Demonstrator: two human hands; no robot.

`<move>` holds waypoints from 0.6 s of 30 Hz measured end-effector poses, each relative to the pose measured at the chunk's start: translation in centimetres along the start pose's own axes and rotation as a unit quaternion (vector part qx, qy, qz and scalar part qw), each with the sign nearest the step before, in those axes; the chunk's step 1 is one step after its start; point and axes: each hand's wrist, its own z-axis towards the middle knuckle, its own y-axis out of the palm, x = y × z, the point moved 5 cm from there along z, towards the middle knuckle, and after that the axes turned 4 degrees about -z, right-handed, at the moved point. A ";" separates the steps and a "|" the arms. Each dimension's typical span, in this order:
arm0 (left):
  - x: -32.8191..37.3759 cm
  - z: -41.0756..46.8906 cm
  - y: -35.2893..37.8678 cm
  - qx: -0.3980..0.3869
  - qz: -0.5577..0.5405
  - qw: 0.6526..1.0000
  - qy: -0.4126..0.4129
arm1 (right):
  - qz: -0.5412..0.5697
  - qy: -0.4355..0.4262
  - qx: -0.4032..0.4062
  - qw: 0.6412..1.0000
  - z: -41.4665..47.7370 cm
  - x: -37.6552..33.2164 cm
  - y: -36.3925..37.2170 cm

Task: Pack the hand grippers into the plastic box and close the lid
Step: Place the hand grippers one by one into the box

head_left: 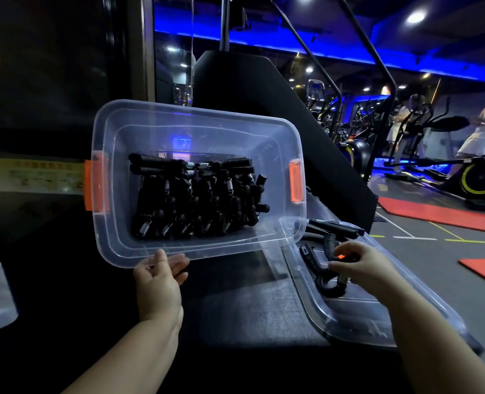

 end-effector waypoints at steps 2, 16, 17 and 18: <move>0.0 0.0 0.0 -0.001 0.001 1.000 0.000 | 0.014 -0.011 -0.015 1.000 -0.2 -0.2 -0.2; -0.1 0.0 0.0 -0.002 0.001 1.000 -0.005 | 0.154 -0.070 -0.207 0.964 -2.1 -1.0 -2.0; -0.1 0.0 0.0 -0.002 0.001 1.000 -0.005 | 0.153 -0.069 -0.208 0.964 -2.2 -1.1 -1.9; -0.1 0.0 0.0 -0.003 -0.001 1.000 -0.006 | 0.149 -0.069 -0.206 0.965 -2.3 -1.4 -1.9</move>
